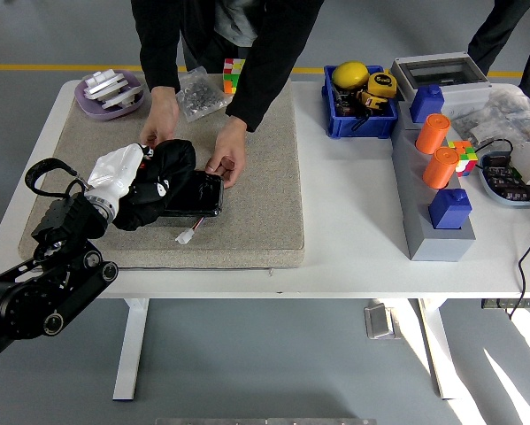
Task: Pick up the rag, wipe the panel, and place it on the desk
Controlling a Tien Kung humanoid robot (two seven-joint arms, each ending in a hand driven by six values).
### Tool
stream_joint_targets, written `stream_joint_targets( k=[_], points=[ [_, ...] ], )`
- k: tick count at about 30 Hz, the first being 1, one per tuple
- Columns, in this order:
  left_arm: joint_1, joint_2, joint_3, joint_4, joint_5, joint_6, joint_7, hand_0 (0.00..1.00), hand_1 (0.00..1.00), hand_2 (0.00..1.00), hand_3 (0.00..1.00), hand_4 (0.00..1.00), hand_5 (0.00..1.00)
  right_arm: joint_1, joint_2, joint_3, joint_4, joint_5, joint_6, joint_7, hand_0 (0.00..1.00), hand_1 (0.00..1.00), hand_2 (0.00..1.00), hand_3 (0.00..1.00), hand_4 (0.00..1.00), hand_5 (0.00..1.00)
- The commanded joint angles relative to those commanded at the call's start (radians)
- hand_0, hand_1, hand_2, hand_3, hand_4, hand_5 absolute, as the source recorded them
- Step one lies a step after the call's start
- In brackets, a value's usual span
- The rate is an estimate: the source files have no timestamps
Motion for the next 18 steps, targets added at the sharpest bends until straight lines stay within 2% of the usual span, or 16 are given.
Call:
stream_joint_targets(
  k=[12, 18],
  points=[
    [0.035, 0.041, -0.093, 0.050, 0.015, 0.005, -0.004, 0.183, 0.126, 0.503, 0.443, 0.161, 0.002, -0.001, 0.000, -0.004, 0.000, 0.012, 0.001, 0.004, 0.655, 0.652, 0.668, 0.566, 0.939, 0.474],
    [0.042, 0.046, -0.164, 0.083, 0.019, 0.006, -0.007, 0.183, 0.125, 0.503, 0.442, 0.158, 0.002, -0.001, 0.000, -0.002, -0.001, 0.009, 0.000, 0.004, 0.658, 0.652, 0.668, 0.567, 0.940, 0.472]
  ],
)
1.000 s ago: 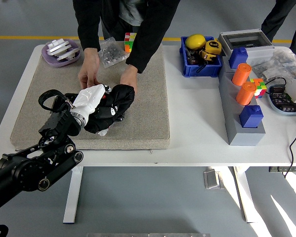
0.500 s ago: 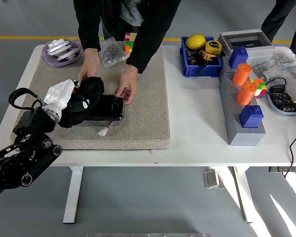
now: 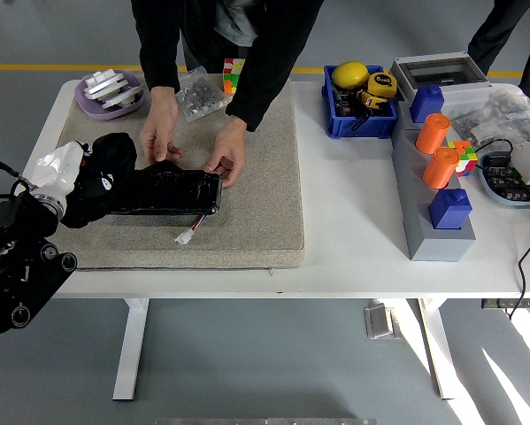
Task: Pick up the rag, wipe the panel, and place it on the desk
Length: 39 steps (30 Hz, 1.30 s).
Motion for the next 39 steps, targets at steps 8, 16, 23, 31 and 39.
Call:
stream_joint_targets(
  k=[8, 16, 23, 31, 39],
  points=[
    [0.018, 0.024, -0.042, 0.021, 0.007, 0.005, -0.003, 0.183, 0.126, 0.502, 0.442, 0.159, 0.002, 0.000, 0.000, 0.002, 0.000, 0.000, 0.000, 0.001, 0.656, 0.652, 0.669, 0.566, 0.941, 0.474],
    [0.019, 0.029, -0.035, 0.005, 0.012, 0.008, -0.003, 0.183, 0.126, 0.501, 0.443, 0.161, 0.002, -0.001, 0.000, 0.004, 0.000, -0.002, 0.000, -0.001, 0.658, 0.651, 0.669, 0.566, 0.941, 0.474],
    [0.005, 0.016, 0.012, -0.019, 0.016, 0.005, 0.004, 0.183, 0.126, 0.499, 0.443, 0.162, 0.002, 0.002, -0.001, 0.002, 0.000, -0.001, 0.000, 0.001, 0.658, 0.652, 0.670, 0.566, 0.942, 0.474],
    [-0.018, -0.001, 0.079, -0.038, 0.007, 0.000, 0.012, 0.183, 0.127, 0.500, 0.443, 0.162, 0.002, 0.004, -0.003, 0.007, 0.000, -0.003, -0.001, -0.001, 0.658, 0.652, 0.670, 0.566, 0.942, 0.473],
    [-0.057, -0.044, 0.174, -0.046, -0.022, -0.004, 0.018, 0.183, 0.127, 0.499, 0.443, 0.163, 0.002, 0.007, -0.005, 0.023, 0.001, -0.020, -0.004, -0.010, 0.659, 0.652, 0.670, 0.565, 0.942, 0.473]
  ],
)
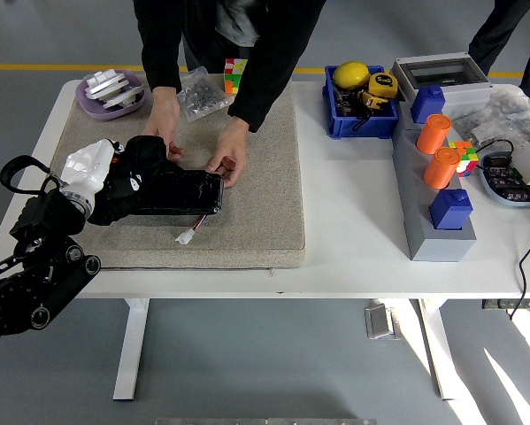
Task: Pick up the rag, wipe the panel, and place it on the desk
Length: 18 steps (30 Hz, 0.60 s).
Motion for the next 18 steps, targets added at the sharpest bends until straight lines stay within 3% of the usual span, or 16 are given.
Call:
stream_joint_targets(
  k=[8, 18],
  points=[
    [-0.042, -0.043, 0.104, -0.018, -0.028, -0.006, 0.007, 0.183, 0.127, 0.499, 0.444, 0.164, 0.002, 0.004, -0.002, 0.012, 0.001, -0.017, -0.001, -0.008, 0.659, 0.652, 0.670, 0.565, 0.942, 0.472],
    [-0.065, -0.057, 0.207, -0.079, -0.034, -0.011, 0.022, 0.185, 0.127, 0.500, 0.445, 0.164, 0.002, 0.005, -0.004, 0.026, 0.002, -0.034, -0.003, -0.016, 0.658, 0.652, 0.669, 0.565, 0.942, 0.471]
  ],
)
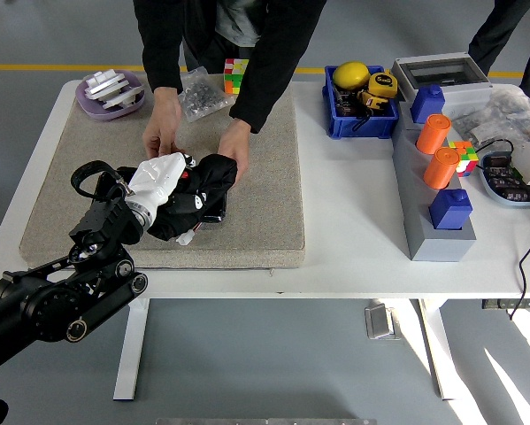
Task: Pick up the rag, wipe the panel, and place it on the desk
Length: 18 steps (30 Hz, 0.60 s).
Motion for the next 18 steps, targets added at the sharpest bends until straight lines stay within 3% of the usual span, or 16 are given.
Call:
stream_joint_targets(
  k=[11, 18],
  points=[
    [-0.011, -0.010, 0.024, -0.027, 0.001, -0.004, 0.009, 0.183, 0.128, 0.500, 0.446, 0.168, 0.002, -0.001, 0.000, 0.001, 0.000, -0.001, -0.001, 0.000, 0.659, 0.652, 0.670, 0.565, 0.942, 0.471],
    [0.011, -0.004, 0.006, -0.021, -0.027, 0.003, 0.003, 0.183, 0.127, 0.498, 0.445, 0.165, 0.002, -0.004, 0.002, -0.003, -0.001, 0.005, 0.001, 0.001, 0.659, 0.652, 0.669, 0.565, 0.943, 0.471]
  ],
)
